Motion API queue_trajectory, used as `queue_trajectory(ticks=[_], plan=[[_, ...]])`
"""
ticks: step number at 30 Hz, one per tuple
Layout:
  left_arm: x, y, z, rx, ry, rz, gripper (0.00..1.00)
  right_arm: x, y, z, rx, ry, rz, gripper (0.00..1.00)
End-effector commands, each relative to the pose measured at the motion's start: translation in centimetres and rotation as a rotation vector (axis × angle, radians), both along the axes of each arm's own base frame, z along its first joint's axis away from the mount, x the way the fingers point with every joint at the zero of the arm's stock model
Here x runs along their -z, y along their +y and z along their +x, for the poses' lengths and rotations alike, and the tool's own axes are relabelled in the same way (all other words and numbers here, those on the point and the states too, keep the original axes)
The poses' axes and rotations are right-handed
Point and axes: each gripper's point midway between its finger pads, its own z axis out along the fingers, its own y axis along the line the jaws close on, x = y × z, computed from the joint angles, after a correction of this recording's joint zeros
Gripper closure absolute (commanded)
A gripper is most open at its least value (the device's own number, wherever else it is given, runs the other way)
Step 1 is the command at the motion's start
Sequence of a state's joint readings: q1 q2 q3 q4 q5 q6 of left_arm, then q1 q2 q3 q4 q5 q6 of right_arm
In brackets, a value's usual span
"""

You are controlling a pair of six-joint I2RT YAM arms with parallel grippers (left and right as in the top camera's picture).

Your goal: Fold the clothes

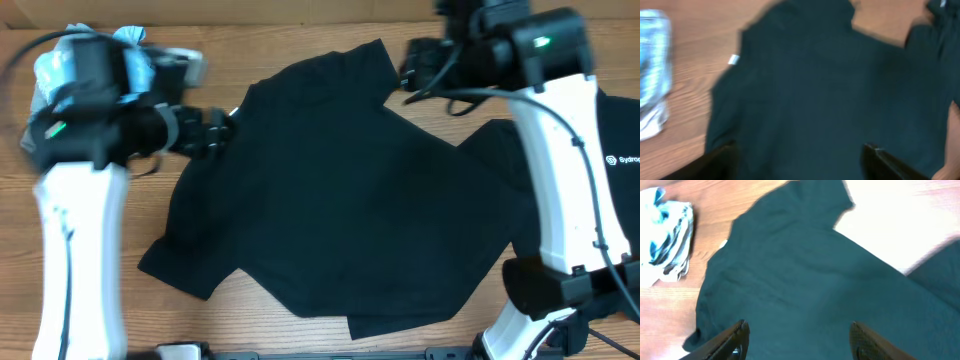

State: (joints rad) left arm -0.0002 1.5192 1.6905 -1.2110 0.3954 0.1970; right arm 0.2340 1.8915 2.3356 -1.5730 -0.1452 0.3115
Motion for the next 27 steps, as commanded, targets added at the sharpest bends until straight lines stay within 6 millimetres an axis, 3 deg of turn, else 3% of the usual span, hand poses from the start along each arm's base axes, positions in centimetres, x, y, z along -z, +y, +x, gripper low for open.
queue_trajectory(ticks=[1,2,5,7,14,21,27], plan=[[4.0,-2.5,2.1,0.127,0.056,0.072,0.37,-2.3,-1.9,-1.1,0.059,-0.017,0.069,0.33],[5.2,-3.2,2.8,0.144,0.073,0.072,0.41,-2.1,-2.8,-1.2,0.081,0.0,0.065,0.33],[8.8,-4.9,5.2,0.181,0.107,0.071,0.81,-1.6,-4.8,-1.5,0.132,0.035,0.059,0.33],[11.1,-5.8,6.5,0.189,0.129,0.065,0.96,-1.4,-5.6,-1.5,0.152,0.044,0.057,0.33],[18.1,-6.9,10.7,0.199,0.141,0.075,0.96,-0.2,-6.0,-1.3,0.166,0.074,0.054,0.31],[24.6,-6.6,13.2,0.186,0.159,0.086,0.96,3.8,-6.1,-1.3,0.177,0.177,0.038,0.29],[28.3,-4.4,14.5,0.103,0.174,0.194,0.96,7.6,-6.0,-0.8,0.198,0.236,0.037,0.3]])
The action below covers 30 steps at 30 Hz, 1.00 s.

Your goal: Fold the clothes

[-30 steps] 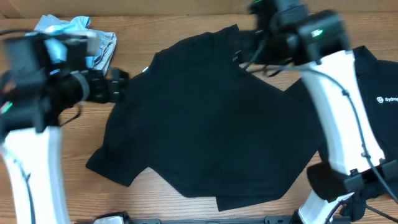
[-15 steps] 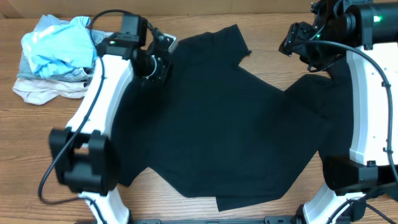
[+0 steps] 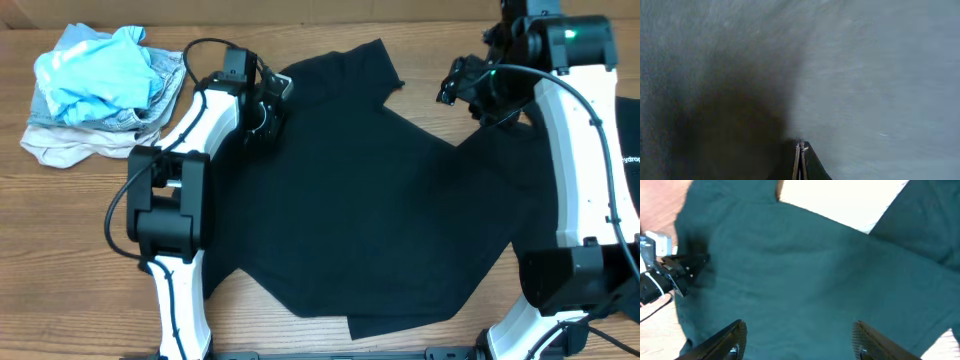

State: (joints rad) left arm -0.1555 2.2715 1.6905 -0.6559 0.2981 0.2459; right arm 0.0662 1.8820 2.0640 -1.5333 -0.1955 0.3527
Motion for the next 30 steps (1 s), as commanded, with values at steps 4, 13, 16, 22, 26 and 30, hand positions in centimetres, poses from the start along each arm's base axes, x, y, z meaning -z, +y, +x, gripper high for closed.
queue_trajectory(ticks=[4,13,16,22,26,30], plan=[[2.7,5.4,1.3,-0.192,0.014,0.179,0.96,2.5,0.0,-0.2,0.015,0.025,0.003,0.3],[3.3,17.5,1.1,-0.642,0.085,0.202,0.96,8.3,-0.7,-0.7,0.042,0.097,-0.036,0.27],[3.0,18.3,1.2,-0.66,0.11,0.073,0.96,10.9,-2.6,-0.9,0.133,0.116,-0.126,0.31],[2.4,20.8,1.0,-0.758,0.132,0.019,0.96,16.0,-5.1,-1.9,0.276,0.145,-0.207,0.49],[1.5,20.9,1.4,-0.753,0.127,-0.018,0.96,19.0,-7.3,-2.3,0.358,0.136,-0.209,0.62],[-0.3,20.9,2.1,-0.748,0.101,-0.032,0.96,21.0,-9.1,-2.4,0.429,0.118,-0.169,0.68]])
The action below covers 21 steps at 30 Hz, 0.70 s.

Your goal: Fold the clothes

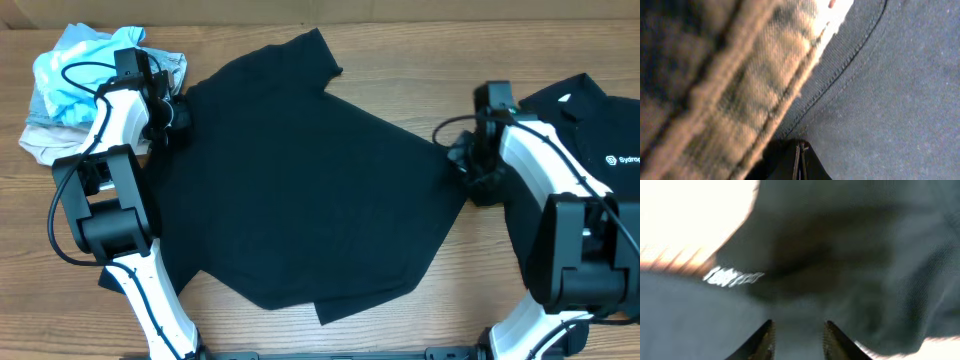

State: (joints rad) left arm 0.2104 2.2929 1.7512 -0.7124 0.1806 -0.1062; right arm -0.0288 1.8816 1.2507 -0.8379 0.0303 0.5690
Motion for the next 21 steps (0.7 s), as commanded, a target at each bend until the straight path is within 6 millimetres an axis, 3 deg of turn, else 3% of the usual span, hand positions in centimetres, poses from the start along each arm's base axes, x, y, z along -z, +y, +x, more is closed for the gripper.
queue_trajectory(ticks=[1,5,8,14,17,21], plan=[[-0.8,0.2,0.9,-0.009,-0.023,-0.032,0.96,0.3,-1.6,-0.2,0.07,-0.037,0.023,0.68],[-4.1,-0.6,1.7,0.055,-0.092,-0.057,0.96,0.8,-2.6,0.0,0.056,-0.061,0.036,0.75],[-7.2,-2.1,1.9,0.13,-0.161,-0.102,0.96,1.0,-3.6,0.0,0.081,-0.067,0.028,0.92],[-12.2,-6.2,1.2,0.262,-0.242,-0.17,0.96,3.0,-6.5,-1.0,0.151,-0.057,-0.015,0.94],[-12.6,-8.4,0.2,0.328,-0.217,-0.167,0.96,3.9,-8.2,-1.0,0.194,-0.077,-0.025,0.95],[-11.6,-11.3,-1.7,0.443,-0.148,-0.164,0.96,4.0,-12.0,-0.4,0.283,-0.138,-0.052,0.96]])
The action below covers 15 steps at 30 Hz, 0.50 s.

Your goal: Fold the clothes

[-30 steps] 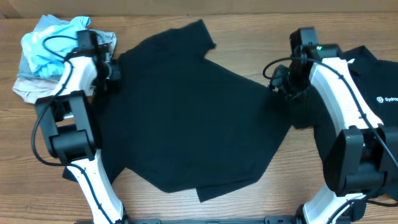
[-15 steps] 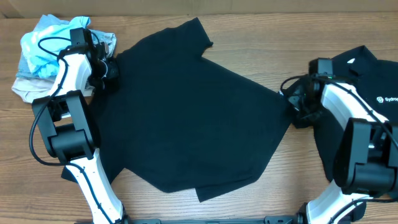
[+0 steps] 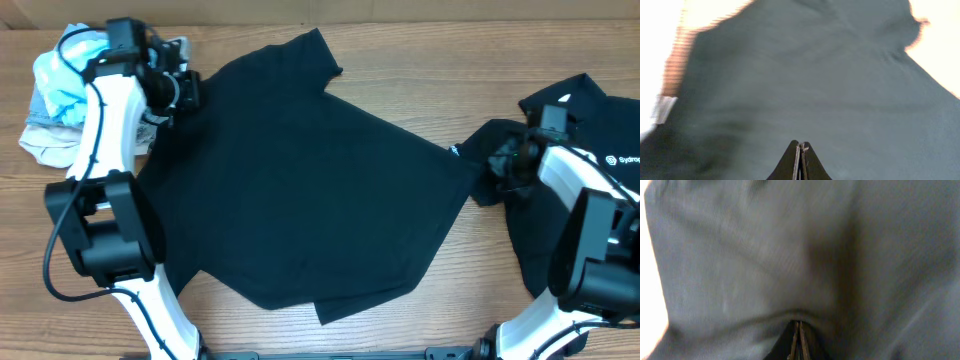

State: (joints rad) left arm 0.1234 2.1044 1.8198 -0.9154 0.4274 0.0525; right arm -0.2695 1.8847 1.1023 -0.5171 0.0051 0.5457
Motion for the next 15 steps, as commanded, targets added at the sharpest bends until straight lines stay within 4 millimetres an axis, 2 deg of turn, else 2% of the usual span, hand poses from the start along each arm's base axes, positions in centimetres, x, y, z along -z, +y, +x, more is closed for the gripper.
queue_trajectory(ticks=[1,3,5,6,8,10,12,15], plan=[[-0.5,-3.2,-0.9,0.151,-0.015,0.011,0.95,1.2,-4.3,-1.3,0.105,0.013,-0.043,0.96],[0.0,-3.9,-1.6,0.171,0.016,0.053,0.93,0.5,-6.3,-1.2,0.151,-0.008,-0.048,0.96],[0.4,-4.1,-2.0,0.178,0.039,0.101,0.89,-0.6,-6.7,-0.6,0.157,-0.046,0.025,0.94],[0.6,-4.3,-2.2,0.183,0.048,0.124,0.84,-1.4,-5.7,0.3,0.094,-0.09,0.093,0.88],[0.8,-4.5,-2.4,0.187,0.056,0.151,0.83,-3.3,-3.5,1.8,-0.046,-0.173,0.181,0.75],[0.8,-4.6,-2.4,0.191,0.057,0.154,0.8,-4.9,-1.5,2.5,-0.158,-0.219,0.217,0.69],[0.8,-4.6,-2.4,0.183,0.059,0.151,0.76,-5.8,0.2,2.1,-0.205,-0.206,0.223,0.63],[0.8,-4.6,-2.5,0.183,0.063,0.151,0.76,-5.8,2.6,1.0,-0.255,-0.147,0.251,0.53]])
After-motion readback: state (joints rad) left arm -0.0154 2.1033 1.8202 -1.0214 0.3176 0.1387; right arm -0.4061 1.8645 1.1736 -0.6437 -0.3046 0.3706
